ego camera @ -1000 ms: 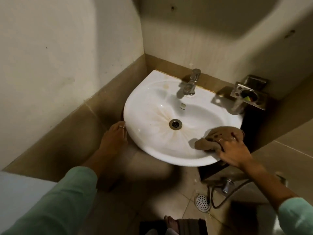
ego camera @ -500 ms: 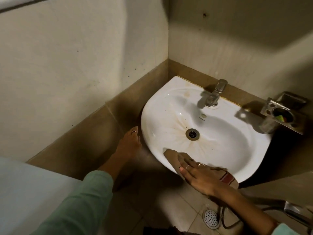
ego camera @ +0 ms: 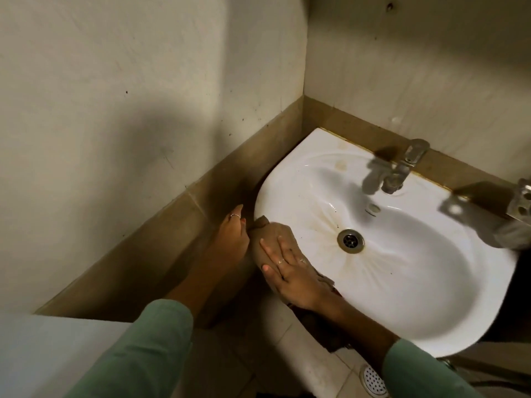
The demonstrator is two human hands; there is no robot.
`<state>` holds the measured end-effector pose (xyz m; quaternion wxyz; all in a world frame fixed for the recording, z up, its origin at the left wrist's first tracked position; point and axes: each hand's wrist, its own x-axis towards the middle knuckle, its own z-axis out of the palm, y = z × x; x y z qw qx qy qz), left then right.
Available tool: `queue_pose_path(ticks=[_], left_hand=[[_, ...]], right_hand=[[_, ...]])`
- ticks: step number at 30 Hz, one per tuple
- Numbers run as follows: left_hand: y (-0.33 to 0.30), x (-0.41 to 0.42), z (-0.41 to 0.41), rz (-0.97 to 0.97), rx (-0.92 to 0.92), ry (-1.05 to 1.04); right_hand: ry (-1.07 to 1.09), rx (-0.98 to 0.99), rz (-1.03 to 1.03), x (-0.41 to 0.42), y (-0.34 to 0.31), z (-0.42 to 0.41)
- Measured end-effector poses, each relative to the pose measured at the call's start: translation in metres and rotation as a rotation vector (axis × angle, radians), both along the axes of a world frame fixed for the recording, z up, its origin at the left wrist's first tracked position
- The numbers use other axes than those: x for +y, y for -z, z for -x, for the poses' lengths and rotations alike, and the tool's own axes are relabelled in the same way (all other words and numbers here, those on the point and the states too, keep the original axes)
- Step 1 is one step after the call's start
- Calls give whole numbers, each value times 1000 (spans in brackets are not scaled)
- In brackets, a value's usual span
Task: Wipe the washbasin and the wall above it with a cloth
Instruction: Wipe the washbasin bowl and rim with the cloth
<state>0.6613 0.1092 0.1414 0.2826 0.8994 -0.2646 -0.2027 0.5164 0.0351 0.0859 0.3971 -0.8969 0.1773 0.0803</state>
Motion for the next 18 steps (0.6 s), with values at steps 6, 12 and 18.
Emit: queue_pose_path(ticks=[6,12,18], left_hand=[[8,-12,-20,73,-46,-33],[19,-31,-28,151,-15,-47],[31,-58,-30,131,3,-44]], right_hand=[[259,-39,-71,-10,-1,-64],[458,-114,-68,-36,15,-108],[631,-97,-1,-71,29,-133]])
